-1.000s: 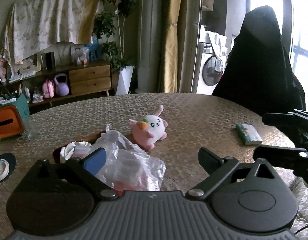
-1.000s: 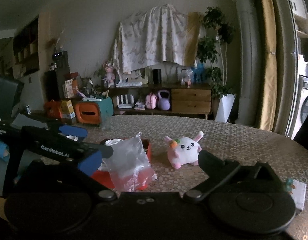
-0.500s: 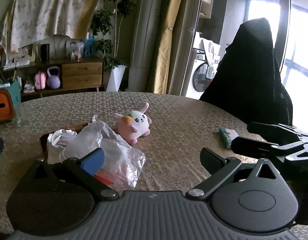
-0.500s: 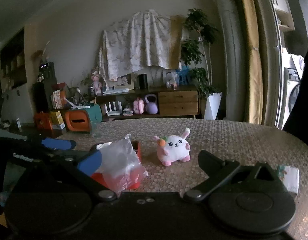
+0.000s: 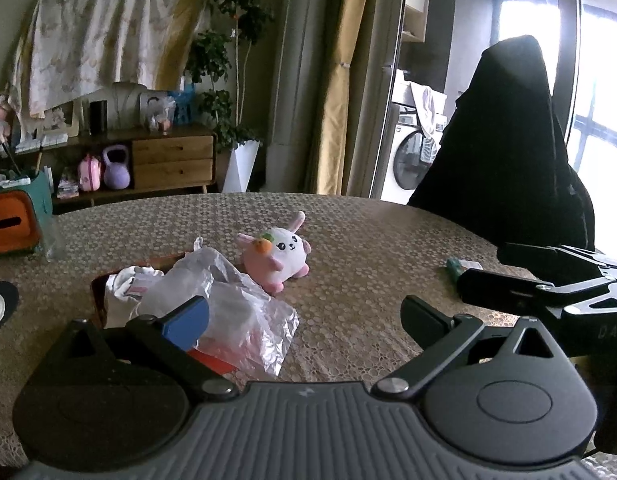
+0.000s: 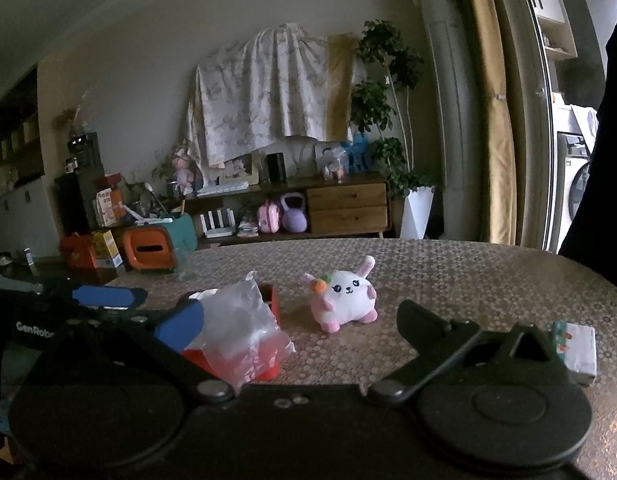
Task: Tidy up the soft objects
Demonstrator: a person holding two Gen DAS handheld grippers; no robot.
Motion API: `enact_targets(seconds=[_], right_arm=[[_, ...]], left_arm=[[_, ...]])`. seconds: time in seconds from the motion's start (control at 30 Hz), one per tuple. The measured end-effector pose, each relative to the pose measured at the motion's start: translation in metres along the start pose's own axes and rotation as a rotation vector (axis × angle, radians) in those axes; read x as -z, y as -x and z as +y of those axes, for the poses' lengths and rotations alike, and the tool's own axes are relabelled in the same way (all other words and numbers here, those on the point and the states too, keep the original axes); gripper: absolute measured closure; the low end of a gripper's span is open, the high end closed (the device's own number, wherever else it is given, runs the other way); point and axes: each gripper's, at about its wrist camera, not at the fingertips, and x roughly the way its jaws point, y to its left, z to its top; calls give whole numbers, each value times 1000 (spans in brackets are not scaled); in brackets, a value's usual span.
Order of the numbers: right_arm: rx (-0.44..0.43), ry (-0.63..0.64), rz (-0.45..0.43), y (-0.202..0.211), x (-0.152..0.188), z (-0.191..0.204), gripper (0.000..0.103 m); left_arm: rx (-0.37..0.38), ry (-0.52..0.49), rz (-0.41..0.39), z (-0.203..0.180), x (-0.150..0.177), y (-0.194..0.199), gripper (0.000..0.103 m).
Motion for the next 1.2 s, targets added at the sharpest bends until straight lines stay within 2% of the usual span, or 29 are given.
enact_targets(seconds=[1.2], right_arm=[[31,-9,19,-4,5,-1,0]], left_arm=[[19,-10,-16,-3,-1,1,0]])
